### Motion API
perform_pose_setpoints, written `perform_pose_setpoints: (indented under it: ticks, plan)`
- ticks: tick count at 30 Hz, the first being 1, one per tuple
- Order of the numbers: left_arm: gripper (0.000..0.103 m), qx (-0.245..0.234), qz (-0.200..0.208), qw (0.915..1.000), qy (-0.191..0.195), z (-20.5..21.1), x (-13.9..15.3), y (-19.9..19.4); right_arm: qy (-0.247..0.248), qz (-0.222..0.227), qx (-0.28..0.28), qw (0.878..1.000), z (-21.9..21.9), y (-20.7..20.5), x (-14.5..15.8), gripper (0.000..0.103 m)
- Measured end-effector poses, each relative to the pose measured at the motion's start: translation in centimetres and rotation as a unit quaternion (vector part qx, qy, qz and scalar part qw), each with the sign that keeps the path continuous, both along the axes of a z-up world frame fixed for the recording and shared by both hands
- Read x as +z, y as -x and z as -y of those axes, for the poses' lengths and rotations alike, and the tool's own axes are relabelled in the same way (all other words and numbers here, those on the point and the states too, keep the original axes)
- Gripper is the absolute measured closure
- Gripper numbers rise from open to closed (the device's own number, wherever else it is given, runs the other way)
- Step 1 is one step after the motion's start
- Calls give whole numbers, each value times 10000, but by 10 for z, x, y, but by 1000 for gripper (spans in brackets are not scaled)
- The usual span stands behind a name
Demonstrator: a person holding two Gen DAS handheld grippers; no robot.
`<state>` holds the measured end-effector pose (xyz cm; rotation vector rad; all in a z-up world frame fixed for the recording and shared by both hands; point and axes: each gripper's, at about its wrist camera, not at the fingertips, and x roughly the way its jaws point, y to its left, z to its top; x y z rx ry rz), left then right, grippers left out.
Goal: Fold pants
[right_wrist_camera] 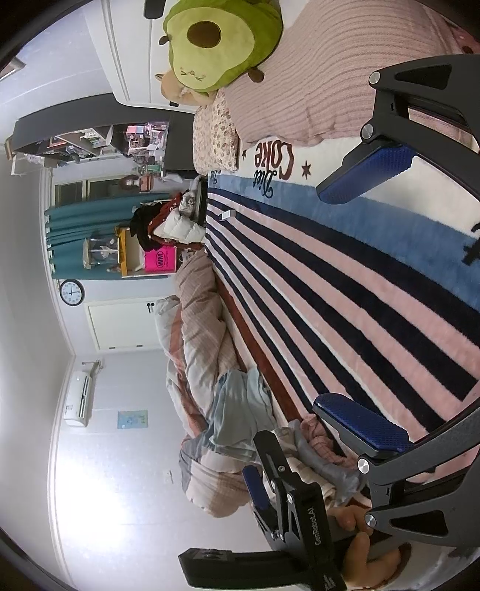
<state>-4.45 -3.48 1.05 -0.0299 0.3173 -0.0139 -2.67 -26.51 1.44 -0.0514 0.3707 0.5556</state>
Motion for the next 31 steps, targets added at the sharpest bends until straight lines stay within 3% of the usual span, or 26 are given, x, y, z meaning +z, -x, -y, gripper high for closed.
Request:
perform_pose_setpoints:
  ticks: [31]
  plan:
    - [4, -74, -7, 10000, -19, 3, -3, -3, -12, -26, -71, 10000, 8, -1, 0, 1]
